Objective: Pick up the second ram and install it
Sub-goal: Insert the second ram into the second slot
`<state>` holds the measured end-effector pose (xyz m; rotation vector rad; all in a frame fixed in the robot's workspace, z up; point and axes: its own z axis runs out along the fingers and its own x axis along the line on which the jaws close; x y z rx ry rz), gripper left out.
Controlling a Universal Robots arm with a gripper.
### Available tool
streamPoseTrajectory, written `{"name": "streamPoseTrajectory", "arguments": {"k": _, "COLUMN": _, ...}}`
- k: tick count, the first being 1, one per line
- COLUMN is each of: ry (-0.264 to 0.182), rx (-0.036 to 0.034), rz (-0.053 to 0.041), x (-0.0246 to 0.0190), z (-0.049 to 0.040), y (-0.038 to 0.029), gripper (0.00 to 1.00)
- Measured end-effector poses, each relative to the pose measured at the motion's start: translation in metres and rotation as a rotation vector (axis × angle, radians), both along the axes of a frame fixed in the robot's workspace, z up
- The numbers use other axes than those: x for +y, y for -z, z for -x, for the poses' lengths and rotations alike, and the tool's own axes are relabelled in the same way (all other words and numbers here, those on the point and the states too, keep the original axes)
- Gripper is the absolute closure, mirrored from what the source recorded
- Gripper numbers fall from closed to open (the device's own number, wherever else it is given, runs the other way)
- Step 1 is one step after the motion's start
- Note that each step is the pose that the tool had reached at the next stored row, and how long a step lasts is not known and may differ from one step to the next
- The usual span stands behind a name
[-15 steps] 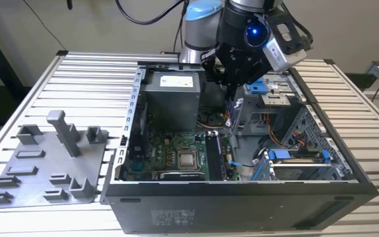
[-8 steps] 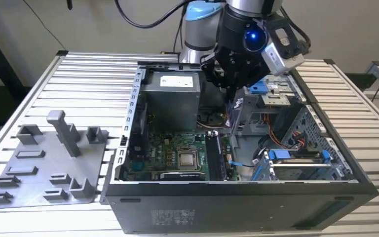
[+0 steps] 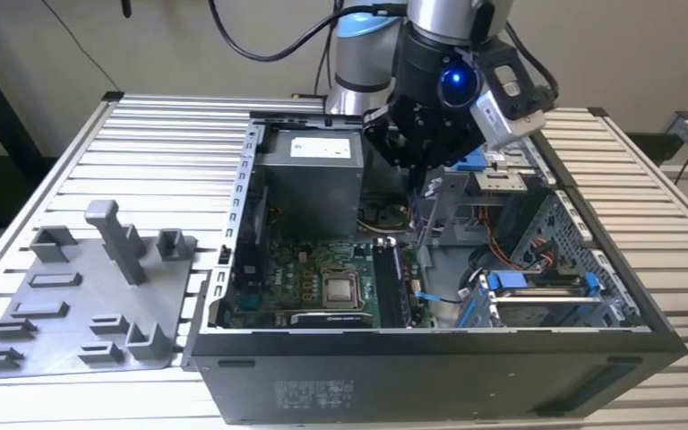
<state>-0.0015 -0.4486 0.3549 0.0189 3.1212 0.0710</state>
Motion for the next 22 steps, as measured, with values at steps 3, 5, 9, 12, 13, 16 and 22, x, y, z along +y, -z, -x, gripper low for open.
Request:
{"name": "streamPoseTrajectory", "arguments": {"k": 3, "ry": 0.0, "rx": 0.0001, "rz": 0.0016, "x": 0.0, "z": 0.0, "y": 0.0033, "gripper": 0.86}}
{"name": "streamPoseTrajectory", "arguments": {"k": 5, "ry": 0.0, "rx": 0.0, "rz": 0.0018, "x": 0.0, "z": 0.0, "y": 0.0053, "gripper": 0.86}}
{"name": "streamPoseTrajectory", "arguments": {"k": 9, "ry": 0.0, "rx": -0.0018, "rz": 0.0022, "x": 0.0, "z": 0.0, "y": 0.007, "gripper": 0.86}}
{"name": "streamPoseTrajectory", "arguments": {"k": 12, "ry": 0.0, "rx": -0.0024, "rz": 0.0032, "x": 0.0, "z": 0.0002, "y": 0.009, "gripper": 0.86}}
{"name": "streamPoseTrajectory", "arguments": {"k": 13, "ry": 0.0, "rx": -0.0032, "rz": 0.0034, "x": -0.0001, "z": 0.0006, "y": 0.0107, "gripper": 0.86}}
{"name": "streamPoseTrajectory", "arguments": {"k": 16, "ry": 0.0, "rx": -0.0032, "rz": 0.0037, "x": -0.0007, "z": 0.0007, "y": 0.0138, "gripper": 0.86}}
{"name": "streamPoseTrajectory", "arguments": {"k": 22, "ry": 0.0, "rx": -0.003, "rz": 0.0044, "x": -0.0011, "z": 0.0007, "y": 0.022, "gripper": 0.86}}
